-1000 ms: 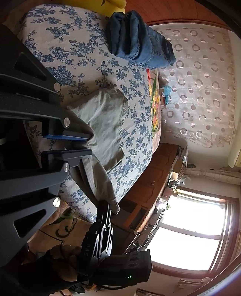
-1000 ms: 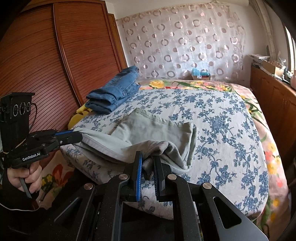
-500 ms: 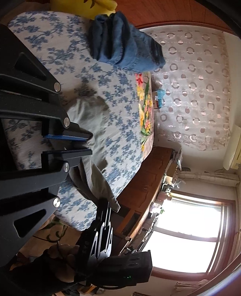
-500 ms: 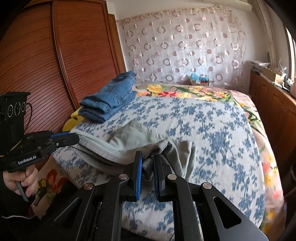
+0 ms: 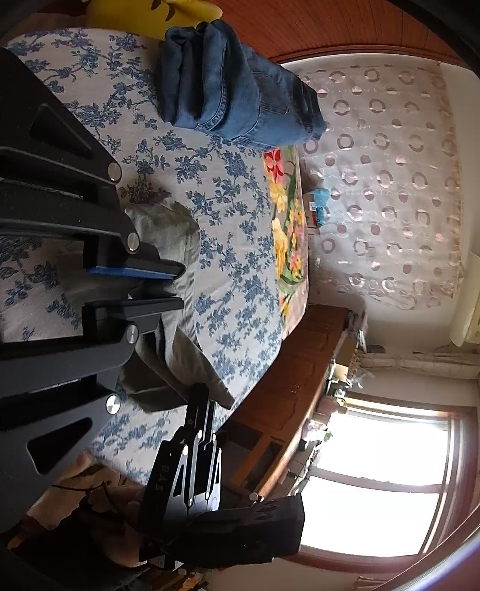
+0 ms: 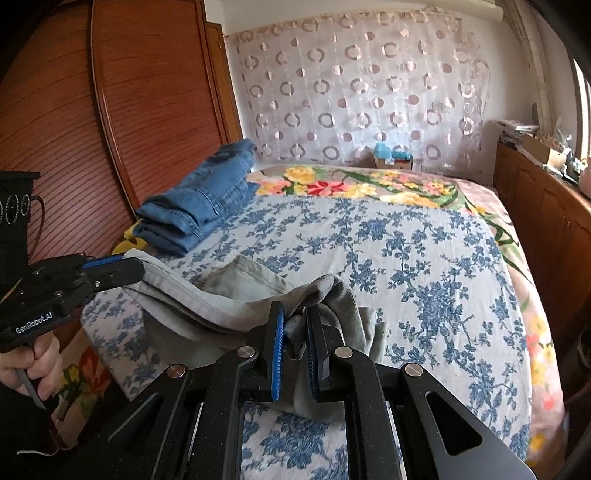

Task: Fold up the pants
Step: 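Lower the held hem end onto the waistband end with both grippers, then open both grippers to release the folded pants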

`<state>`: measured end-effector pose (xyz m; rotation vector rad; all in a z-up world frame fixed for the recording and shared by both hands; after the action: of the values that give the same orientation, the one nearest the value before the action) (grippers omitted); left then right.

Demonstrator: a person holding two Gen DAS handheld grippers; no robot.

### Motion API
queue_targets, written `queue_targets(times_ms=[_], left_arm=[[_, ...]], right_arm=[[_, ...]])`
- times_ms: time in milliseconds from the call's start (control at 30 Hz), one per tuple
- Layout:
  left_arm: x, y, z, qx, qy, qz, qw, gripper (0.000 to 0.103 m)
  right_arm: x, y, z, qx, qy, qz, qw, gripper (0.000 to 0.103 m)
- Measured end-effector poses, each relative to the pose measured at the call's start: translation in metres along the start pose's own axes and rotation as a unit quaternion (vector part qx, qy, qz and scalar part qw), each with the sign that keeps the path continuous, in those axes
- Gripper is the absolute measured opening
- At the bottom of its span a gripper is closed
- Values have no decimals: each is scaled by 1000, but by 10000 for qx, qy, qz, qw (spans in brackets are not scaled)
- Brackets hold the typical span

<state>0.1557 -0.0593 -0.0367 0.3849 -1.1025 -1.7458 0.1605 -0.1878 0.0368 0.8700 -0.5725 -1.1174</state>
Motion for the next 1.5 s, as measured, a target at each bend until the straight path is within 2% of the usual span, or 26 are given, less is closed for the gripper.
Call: queue_targets(times_ms=[267, 333, 467, 533, 600, 633, 700, 833, 1233, 1367, 1500], left_arm=[[-15, -1, -21, -89, 89, 114, 9999, 10], [-19, -1, -22, -100, 105, 145, 9998, 18], [-23, -3, -16, 8, 244, 162, 9996, 49], [-25, -6, -12, 8, 173, 223, 9996, 49], [-27, -11, -9, -35, 171, 275, 9995, 59], [-27, -14, -7, -30, 180, 293, 9994, 60], [-29, -22, -6, -74, 216, 342, 9992, 60], [-31, -44, -10, -359, 178, 473, 9981, 60], [-19, -86, -17, -734, 12, 447, 9963, 60], [-16, -92, -22, -830, -38, 427, 9956, 52], [-13, -92, -26, -864, -7, 308, 9958, 48]], right_arm=[[4, 5, -34, -269, -101, -20, 9996, 11], [4, 7, -35, -244, -139, -50, 9996, 11], [7, 7, -33, -222, -342, -56, 9992, 32], [9, 4, -31, -244, -422, -40, 9988, 35], [10, -2, -27, -263, -448, -2, 9987, 37], [10, -5, -26, -292, -486, 40, 9984, 40], [11, -12, -23, -379, -545, 131, 9977, 44], [12, -31, -19, -608, -531, 178, 9966, 45], [24, -56, 0, -673, -297, -27, 9973, 45], [24, -57, -4, -679, -186, -59, 9975, 45], [22, -57, -12, -737, -95, -61, 9972, 45]])
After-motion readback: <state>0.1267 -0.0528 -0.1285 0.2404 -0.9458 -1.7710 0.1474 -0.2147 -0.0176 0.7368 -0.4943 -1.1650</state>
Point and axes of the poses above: each gripper's, at about its wrist camera, not at the fingertips, and z roughly against the way its jaws point, x to its right, y to its top, the point moved 6 cm from there along -z, roughly the way its jaws point, and after that the axes turned 10 degrees about -y, right-handed, at the moved point
